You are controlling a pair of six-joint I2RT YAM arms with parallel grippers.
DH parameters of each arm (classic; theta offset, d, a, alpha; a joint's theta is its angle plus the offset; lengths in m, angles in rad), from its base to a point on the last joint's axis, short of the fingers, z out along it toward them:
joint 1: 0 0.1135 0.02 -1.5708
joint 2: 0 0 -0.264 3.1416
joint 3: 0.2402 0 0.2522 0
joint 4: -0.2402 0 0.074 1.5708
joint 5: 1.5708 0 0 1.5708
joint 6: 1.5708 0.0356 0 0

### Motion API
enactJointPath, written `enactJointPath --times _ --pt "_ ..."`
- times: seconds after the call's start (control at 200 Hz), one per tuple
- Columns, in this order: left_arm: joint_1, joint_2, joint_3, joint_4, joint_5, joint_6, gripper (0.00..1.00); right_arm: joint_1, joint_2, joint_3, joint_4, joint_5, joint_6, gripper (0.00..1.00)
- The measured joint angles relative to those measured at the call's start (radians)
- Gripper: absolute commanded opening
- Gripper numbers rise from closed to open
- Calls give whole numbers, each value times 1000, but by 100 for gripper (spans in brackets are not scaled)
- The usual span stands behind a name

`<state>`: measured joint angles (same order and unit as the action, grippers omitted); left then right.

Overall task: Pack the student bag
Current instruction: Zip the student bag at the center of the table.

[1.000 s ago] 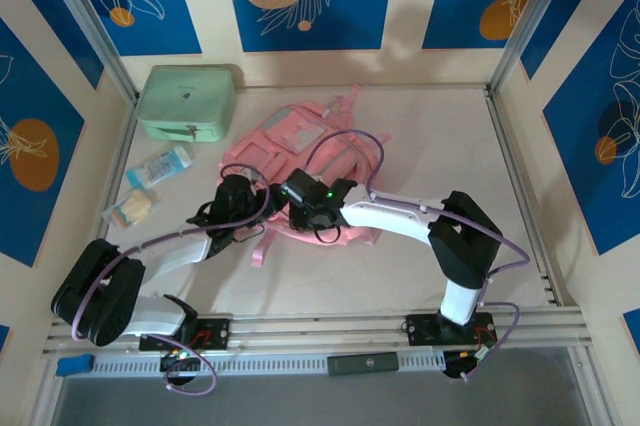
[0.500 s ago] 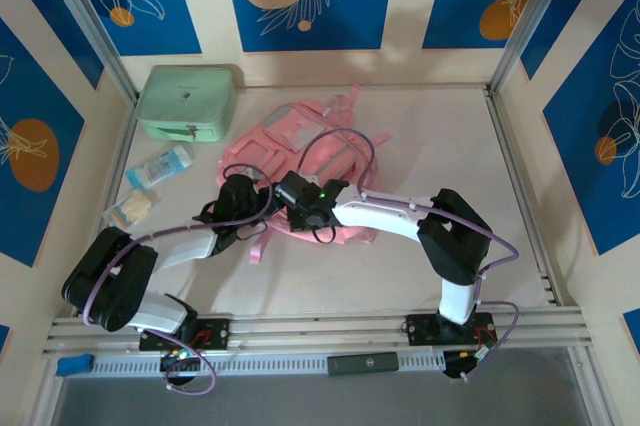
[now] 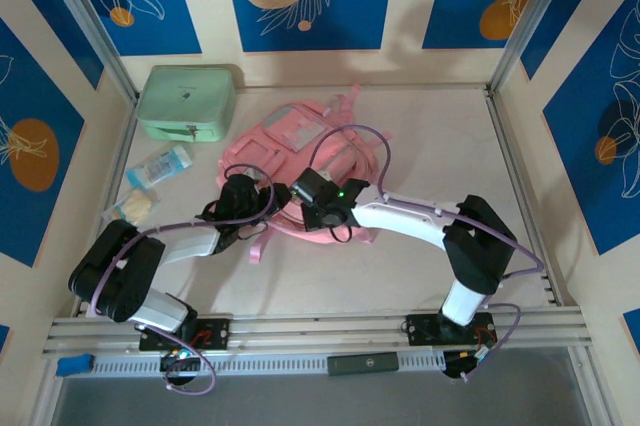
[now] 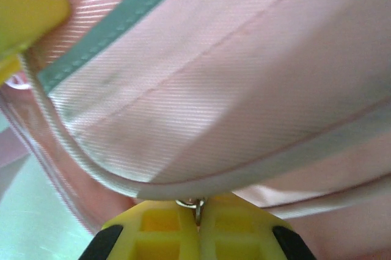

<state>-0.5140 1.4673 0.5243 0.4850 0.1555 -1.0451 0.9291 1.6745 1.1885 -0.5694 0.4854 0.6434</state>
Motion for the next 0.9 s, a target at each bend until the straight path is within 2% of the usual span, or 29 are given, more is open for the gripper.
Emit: enactJointPath --times 0.155,0.275,0.36,0.46,0.555,0.605,0.72,0.83,0.9 --pt "10 -5 0 -16 -3 19 45 -95 -38 -42 18 -85 -90 0" --pt "14 -7 8 -38 -7 32 45 -118 -43 -74 53 -146 -179 0" --pt "16 -7 10 -47 -7 33 44 -117 -32 -71 61 -159 -220 6" --pt "16 -7 12 -55 -7 33 44 -116 -2 -53 61 -161 -255 20" --pt "18 -7 14 -59 -7 33 45 -113 18 -51 63 -161 -281 23" --pt "18 -8 15 -63 -8 33 45 -112 26 -51 68 -160 -291 22" --pt "19 -13 16 -68 -10 33 45 -112 40 -51 78 -156 -323 10" --pt "21 -13 29 -92 -11 41 45 -95 42 -51 80 -130 -354 3" --pt "21 -13 42 -122 -19 48 42 -71 42 -51 79 -95 -378 0"
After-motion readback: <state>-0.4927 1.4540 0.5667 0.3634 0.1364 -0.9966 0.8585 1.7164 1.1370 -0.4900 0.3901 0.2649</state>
